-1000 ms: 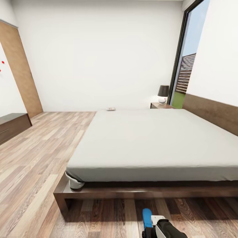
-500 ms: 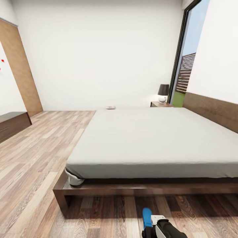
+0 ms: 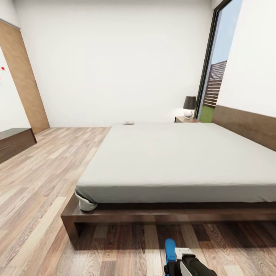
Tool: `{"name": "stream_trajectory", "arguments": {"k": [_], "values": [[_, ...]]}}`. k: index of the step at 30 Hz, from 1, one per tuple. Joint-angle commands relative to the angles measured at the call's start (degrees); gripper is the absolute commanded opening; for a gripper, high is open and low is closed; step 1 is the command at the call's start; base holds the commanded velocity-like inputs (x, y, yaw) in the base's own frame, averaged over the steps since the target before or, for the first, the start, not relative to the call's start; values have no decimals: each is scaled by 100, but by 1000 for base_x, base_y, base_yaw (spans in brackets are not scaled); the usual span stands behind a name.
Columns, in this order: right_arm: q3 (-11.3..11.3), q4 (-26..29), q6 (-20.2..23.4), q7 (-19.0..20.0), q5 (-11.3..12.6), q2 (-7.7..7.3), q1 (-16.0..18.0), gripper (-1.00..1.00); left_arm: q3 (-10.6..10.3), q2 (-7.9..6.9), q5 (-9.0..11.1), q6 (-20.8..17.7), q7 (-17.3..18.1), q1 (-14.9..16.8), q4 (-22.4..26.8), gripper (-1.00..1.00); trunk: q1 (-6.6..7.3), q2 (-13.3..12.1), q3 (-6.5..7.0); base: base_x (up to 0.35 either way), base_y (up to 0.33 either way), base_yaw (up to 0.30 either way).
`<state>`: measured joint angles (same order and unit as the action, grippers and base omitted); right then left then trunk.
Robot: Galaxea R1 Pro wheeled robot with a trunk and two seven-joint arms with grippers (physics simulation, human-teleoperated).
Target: In the bedroom, move the book from the bed onto either nightstand, and place the two sandals side by side next to the bed.
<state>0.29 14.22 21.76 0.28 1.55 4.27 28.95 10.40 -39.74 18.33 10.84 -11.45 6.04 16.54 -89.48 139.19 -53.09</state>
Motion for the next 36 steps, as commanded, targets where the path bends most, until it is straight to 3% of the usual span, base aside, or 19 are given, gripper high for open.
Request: {"name": "stream_trajectory", "arguments": {"k": [1,6,19,36], "values": [[4,13,24,1,17,1,0,-100,-20,-3,57,23,-1,3,-2,-100,-21,44,-24,0,0,0],[3,16,3,5,19,-4,1,-100,-20,-4,57,23,0,3,-4,-100,-131,244,-114,0,0,0],[-5,46,-17,69,28,-19,1,-100,-24,-7,53,22,-6,4,0,-100,-131,244,-114,0,9,0],[3,37,-309,88,37,-13,-3,-100,-29,-15,48,11,-7,5,-2,-100,-131,244,-114,13,138,0]]}}
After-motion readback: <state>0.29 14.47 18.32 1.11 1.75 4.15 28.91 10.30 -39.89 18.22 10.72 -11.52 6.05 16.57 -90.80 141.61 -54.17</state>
